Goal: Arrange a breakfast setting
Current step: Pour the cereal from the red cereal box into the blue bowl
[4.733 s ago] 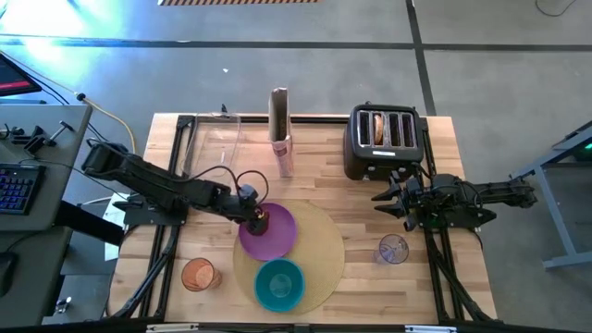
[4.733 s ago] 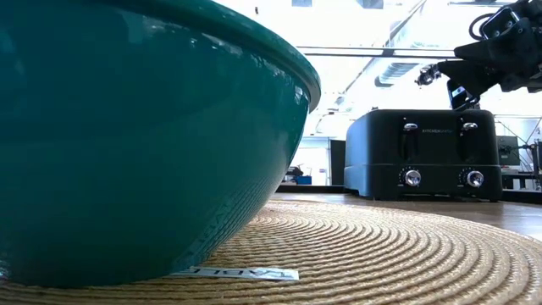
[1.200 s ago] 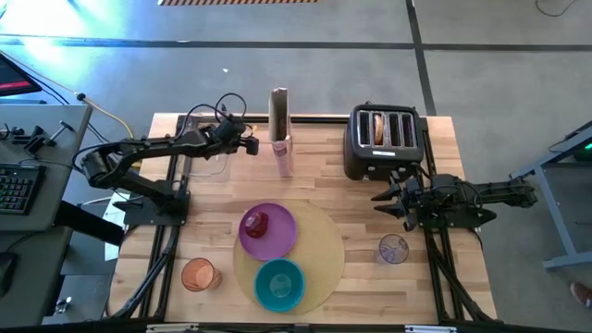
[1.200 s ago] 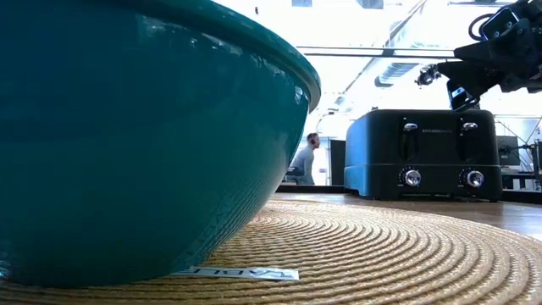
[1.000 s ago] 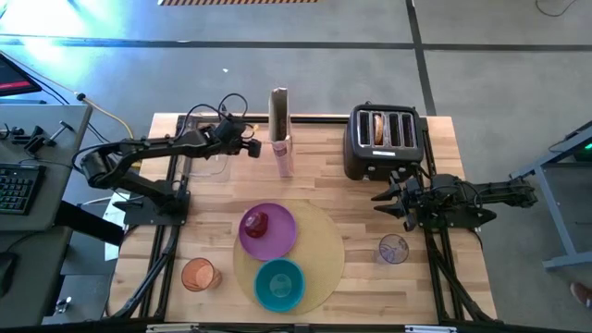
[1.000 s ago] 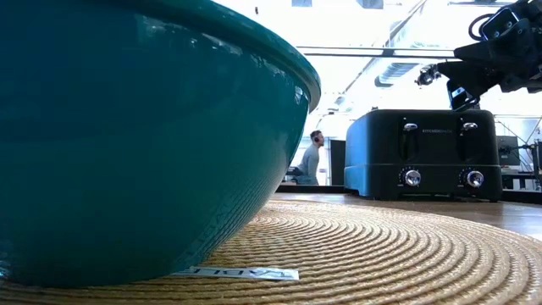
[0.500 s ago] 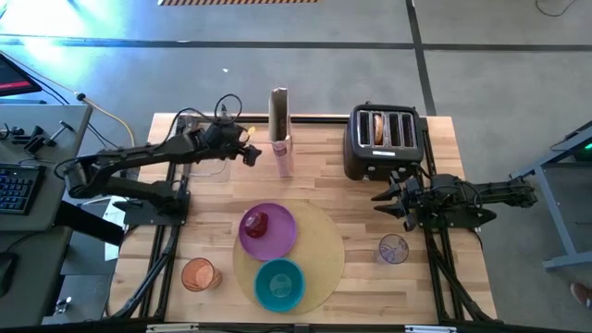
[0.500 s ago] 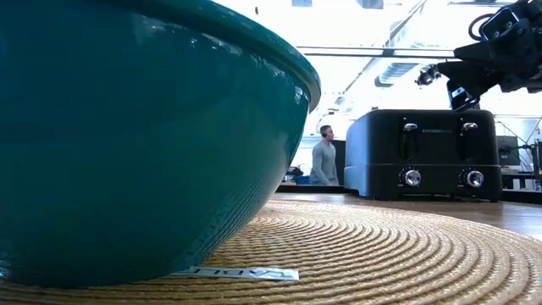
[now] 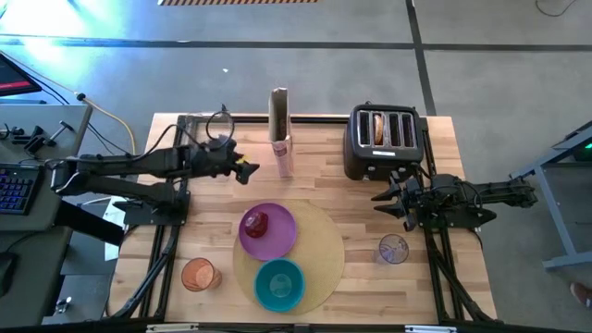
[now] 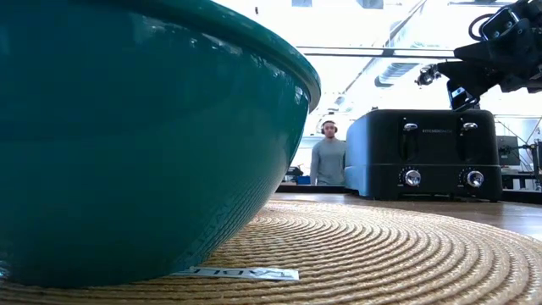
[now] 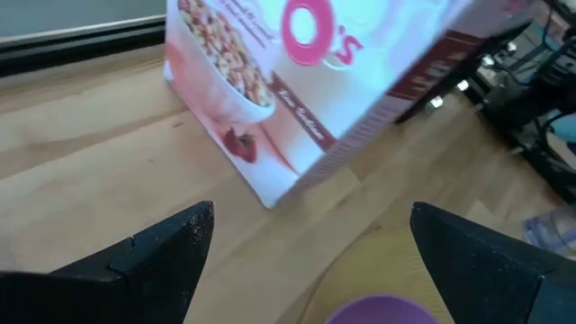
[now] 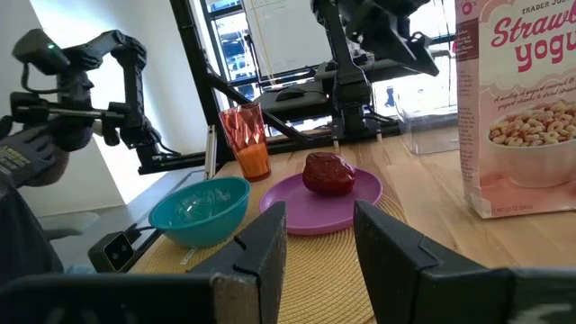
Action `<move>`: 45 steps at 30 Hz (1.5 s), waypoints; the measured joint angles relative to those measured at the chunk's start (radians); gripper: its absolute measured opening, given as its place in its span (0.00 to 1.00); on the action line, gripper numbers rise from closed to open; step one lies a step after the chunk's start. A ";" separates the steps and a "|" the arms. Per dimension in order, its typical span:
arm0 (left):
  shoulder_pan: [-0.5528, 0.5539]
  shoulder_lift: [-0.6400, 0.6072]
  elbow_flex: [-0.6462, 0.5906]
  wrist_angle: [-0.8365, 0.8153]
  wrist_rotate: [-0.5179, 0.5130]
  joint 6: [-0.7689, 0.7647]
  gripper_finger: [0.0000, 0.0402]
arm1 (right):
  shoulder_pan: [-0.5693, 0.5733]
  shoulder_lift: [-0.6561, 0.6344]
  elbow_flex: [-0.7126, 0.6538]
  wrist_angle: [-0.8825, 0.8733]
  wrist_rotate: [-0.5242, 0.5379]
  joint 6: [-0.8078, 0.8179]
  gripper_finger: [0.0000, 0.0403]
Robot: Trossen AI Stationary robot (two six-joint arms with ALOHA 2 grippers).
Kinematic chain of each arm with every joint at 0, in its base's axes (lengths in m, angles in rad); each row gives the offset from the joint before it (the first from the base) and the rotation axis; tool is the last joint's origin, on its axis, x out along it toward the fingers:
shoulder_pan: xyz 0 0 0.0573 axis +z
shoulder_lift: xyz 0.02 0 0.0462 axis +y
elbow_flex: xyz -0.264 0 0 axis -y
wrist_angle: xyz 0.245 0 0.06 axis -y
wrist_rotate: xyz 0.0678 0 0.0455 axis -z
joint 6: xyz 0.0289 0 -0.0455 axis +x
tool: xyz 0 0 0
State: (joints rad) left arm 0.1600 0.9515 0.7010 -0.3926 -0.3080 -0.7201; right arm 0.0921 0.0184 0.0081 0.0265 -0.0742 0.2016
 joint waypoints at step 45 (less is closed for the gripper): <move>-0.189 0.668 0.000 0.695 -0.465 0.052 0.91 | 0.000 0.000 0.000 0.000 0.000 0.000 0.28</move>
State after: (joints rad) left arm -0.0290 1.6195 0.7010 0.3020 -0.7730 -0.6685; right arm 0.0921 0.0185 0.0080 0.0265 -0.0742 0.2014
